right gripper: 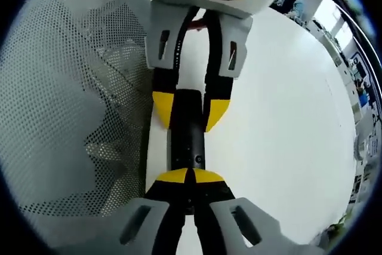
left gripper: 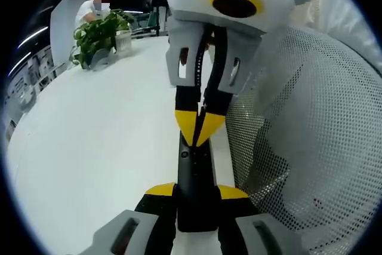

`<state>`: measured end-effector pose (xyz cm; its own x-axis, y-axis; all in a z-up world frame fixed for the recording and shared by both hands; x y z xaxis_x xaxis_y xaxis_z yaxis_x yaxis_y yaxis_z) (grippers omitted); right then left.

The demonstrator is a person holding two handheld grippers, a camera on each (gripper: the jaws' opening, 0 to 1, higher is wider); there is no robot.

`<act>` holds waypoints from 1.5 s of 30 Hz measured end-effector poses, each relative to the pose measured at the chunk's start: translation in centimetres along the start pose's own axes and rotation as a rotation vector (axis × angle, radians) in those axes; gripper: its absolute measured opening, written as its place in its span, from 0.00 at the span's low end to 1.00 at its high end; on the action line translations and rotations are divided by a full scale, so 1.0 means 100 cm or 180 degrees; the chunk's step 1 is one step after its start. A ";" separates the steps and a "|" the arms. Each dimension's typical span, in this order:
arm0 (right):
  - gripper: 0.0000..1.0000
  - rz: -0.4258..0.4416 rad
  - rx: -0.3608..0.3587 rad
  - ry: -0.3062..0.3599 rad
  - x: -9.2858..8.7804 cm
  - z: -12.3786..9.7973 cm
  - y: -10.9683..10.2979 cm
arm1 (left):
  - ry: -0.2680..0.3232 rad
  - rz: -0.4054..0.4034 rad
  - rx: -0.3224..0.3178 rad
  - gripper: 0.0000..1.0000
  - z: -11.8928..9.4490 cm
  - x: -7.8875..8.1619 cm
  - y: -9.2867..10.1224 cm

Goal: Press the specified remote control buttons in sequence, fully releasing each button before pressing the next.

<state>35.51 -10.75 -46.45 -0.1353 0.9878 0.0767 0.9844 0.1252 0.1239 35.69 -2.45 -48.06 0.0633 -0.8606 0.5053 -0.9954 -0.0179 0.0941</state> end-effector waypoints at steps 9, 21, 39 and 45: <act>0.00 0.0464 0.0046 0.0249 -0.005 -0.001 0.001 | -0.0006 0.0000 0.0001 0.25 0.000 0.000 0.001; 0.00 -0.0258 -0.0273 0.0222 0.009 0.000 -0.014 | -0.0028 0.0046 0.0015 0.25 0.000 0.001 0.000; 0.00 -0.2076 -0.0739 -0.0127 0.014 0.002 -0.023 | -0.0003 0.0016 -0.0001 0.25 0.000 0.001 0.001; 0.00 -0.2326 -0.0583 -0.0217 0.016 0.001 -0.019 | -0.0004 0.0016 -0.0002 0.25 0.000 0.001 0.001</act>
<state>33.44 -9.38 -46.66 -0.7332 0.6635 -0.1486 0.6115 0.7390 0.2827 35.62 -2.50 -47.96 0.0583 -0.8613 0.5047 -0.9957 -0.0134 0.0922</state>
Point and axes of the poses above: the point that each gripper's makers call its tool centre point, and the gripper's own axes: z roughly forward along the fingers, y roughly to its right, x roughly out of its top, the point moved 5 cm from there along -z, roughly backward along the fingers, and after that the axes turned 14 degrees about -y, right-handed, at the moved point
